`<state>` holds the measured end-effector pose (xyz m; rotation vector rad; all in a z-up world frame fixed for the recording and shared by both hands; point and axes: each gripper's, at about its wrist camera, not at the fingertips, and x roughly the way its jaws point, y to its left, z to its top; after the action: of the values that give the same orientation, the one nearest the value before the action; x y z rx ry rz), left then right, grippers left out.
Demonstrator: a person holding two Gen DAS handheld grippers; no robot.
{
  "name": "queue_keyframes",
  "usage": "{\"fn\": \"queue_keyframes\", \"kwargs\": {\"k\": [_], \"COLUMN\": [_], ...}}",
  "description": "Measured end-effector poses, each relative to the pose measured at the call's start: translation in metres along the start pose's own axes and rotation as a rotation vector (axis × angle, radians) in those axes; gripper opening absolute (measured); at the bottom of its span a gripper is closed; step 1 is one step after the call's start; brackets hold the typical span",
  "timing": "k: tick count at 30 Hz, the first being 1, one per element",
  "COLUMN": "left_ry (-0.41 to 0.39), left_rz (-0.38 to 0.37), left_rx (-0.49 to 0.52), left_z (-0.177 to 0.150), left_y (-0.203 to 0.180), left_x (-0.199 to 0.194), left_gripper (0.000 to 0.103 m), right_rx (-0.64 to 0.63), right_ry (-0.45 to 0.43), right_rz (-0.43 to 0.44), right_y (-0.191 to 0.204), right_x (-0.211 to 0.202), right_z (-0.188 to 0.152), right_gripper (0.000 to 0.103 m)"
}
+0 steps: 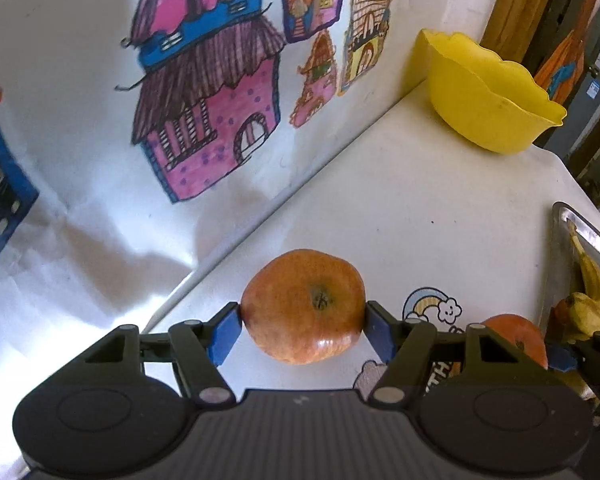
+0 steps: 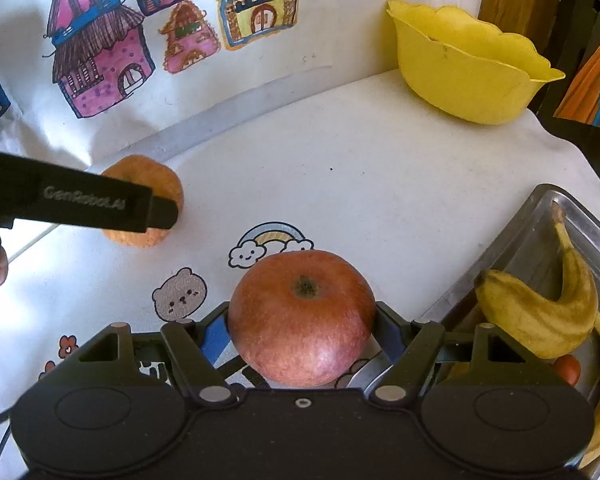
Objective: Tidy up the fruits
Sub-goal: 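Lift both red apples and carry them over the metal tray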
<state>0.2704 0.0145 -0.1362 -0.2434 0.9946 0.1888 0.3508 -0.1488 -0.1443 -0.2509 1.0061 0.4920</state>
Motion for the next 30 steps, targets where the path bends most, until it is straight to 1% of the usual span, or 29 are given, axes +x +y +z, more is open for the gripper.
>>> {"fn": "queue_keyframes", "kwargs": {"k": [2, 4, 8, 10, 13, 17, 19, 23, 26, 30], "left_ry": [-0.008, -0.014, 0.009, 0.018, 0.059, 0.067, 0.078, 0.099, 0.109, 0.114], "left_rz": [-0.003, -0.004, 0.001, -0.006, -0.007, -0.011, -0.026, -0.060, -0.087, -0.129], "left_rx": [0.006, 0.020, 0.042, 0.042, 0.068, 0.085, 0.092, 0.124, 0.147, 0.184], "left_z": [0.008, 0.009, 0.012, 0.013, 0.014, 0.012, 0.012, 0.003, -0.010, -0.026], "left_y": [0.000, -0.001, 0.000, 0.001, 0.004, 0.005, 0.004, -0.005, -0.012, -0.020], "left_x": [0.003, 0.005, 0.010, 0.013, 0.018, 0.017, 0.017, 0.011, 0.004, -0.008], "left_gripper": [0.070, 0.070, 0.070, 0.070, 0.071, 0.070, 0.069, 0.069, 0.069, 0.069], "right_rx": [0.011, 0.013, 0.043, 0.059, 0.095, 0.098, 0.100, 0.088, 0.053, 0.053], "right_ry": [-0.011, -0.024, -0.029, -0.034, -0.033, -0.056, -0.062, -0.066, -0.066, -0.059], "right_rz": [-0.001, -0.003, -0.010, -0.017, -0.015, -0.036, -0.037, -0.019, 0.005, 0.016], "right_y": [-0.002, -0.002, 0.001, 0.006, 0.003, 0.008, 0.009, 0.014, 0.026, 0.038], "right_x": [-0.001, -0.001, 0.001, -0.005, -0.004, -0.007, -0.010, -0.020, -0.032, -0.050], "right_z": [0.000, -0.001, -0.003, -0.009, -0.009, -0.015, -0.019, -0.033, -0.047, -0.075], "right_gripper": [0.075, 0.075, 0.077, 0.077, 0.077, 0.075, 0.075, 0.075, 0.075, 0.075]}}
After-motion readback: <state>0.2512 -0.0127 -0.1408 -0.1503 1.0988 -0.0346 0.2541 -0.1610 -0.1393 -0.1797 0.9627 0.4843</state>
